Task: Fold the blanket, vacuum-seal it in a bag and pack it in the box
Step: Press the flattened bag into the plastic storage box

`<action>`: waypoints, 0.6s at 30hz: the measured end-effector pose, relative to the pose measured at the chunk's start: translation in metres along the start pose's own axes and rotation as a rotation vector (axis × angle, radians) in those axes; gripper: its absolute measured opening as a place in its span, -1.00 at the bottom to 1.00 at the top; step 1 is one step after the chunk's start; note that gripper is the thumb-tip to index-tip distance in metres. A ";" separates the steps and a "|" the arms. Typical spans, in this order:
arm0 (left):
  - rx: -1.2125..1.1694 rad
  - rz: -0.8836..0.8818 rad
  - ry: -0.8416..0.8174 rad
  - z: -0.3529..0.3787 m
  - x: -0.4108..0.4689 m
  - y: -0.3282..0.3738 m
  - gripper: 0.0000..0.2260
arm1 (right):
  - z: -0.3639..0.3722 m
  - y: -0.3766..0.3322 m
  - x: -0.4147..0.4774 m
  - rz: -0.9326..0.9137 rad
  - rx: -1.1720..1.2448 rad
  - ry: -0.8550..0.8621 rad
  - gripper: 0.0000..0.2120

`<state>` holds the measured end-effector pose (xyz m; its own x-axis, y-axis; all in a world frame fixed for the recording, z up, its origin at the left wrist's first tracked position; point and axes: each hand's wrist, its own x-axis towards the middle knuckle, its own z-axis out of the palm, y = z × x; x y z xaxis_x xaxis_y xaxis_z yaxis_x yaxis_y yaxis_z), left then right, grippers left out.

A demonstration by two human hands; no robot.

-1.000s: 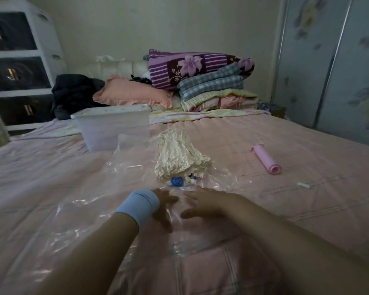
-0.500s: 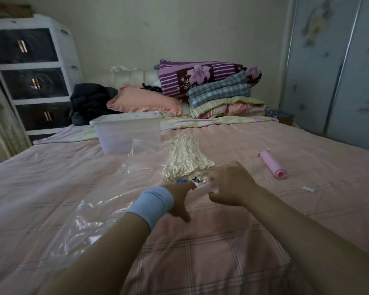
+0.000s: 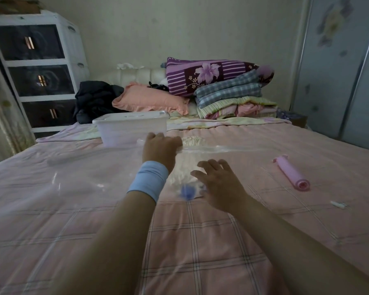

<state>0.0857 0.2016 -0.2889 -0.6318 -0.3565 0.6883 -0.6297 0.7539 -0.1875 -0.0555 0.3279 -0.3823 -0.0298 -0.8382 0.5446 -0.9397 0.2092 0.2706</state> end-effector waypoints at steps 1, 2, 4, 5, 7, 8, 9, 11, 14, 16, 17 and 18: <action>0.011 0.010 0.068 0.004 0.005 -0.001 -0.81 | 0.008 0.001 0.000 0.026 -0.001 -0.090 -0.42; 0.017 0.008 0.141 0.009 0.008 -0.002 -0.79 | 0.015 0.003 0.002 0.033 -0.007 -0.154 -0.37; 0.006 -0.008 0.314 0.025 0.011 -0.004 -0.66 | 0.026 0.007 0.009 0.044 -0.005 -0.263 -0.20; -0.015 0.002 0.392 0.033 0.009 -0.002 -0.61 | 0.032 0.009 0.014 0.055 0.012 -0.308 -0.15; -0.075 0.092 0.467 0.049 0.000 0.007 -0.61 | 0.041 0.010 0.021 0.095 0.023 -0.378 -0.20; -0.101 0.156 0.435 0.057 -0.005 0.013 -0.66 | 0.045 0.012 0.024 0.119 0.038 -0.403 -0.27; -0.099 0.209 0.350 0.068 -0.010 0.017 -0.71 | 0.051 0.015 0.029 0.139 0.073 -0.422 -0.32; -0.003 0.174 0.050 0.081 -0.022 0.022 -0.81 | 0.058 0.023 0.035 0.177 0.171 -0.431 -0.36; 0.041 -0.145 -0.348 0.107 -0.035 0.014 -0.68 | 0.069 0.030 0.045 0.155 0.247 -0.427 -0.33; -0.005 -0.203 -0.501 0.119 -0.040 0.007 -0.58 | 0.070 0.031 0.048 0.144 0.335 -0.372 -0.26; -0.070 -0.213 -0.578 0.129 -0.041 0.002 -0.55 | 0.073 0.032 0.050 0.141 0.395 -0.321 -0.23; -0.168 -0.232 -0.656 0.137 -0.038 -0.004 -0.53 | 0.077 0.033 0.050 0.130 0.450 -0.251 -0.21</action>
<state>0.0510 0.1366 -0.4101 -0.6651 -0.7364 0.1240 -0.7358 0.6746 0.0598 -0.1145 0.2543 -0.4073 -0.1848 -0.9260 0.3291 -0.9744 0.1290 -0.1843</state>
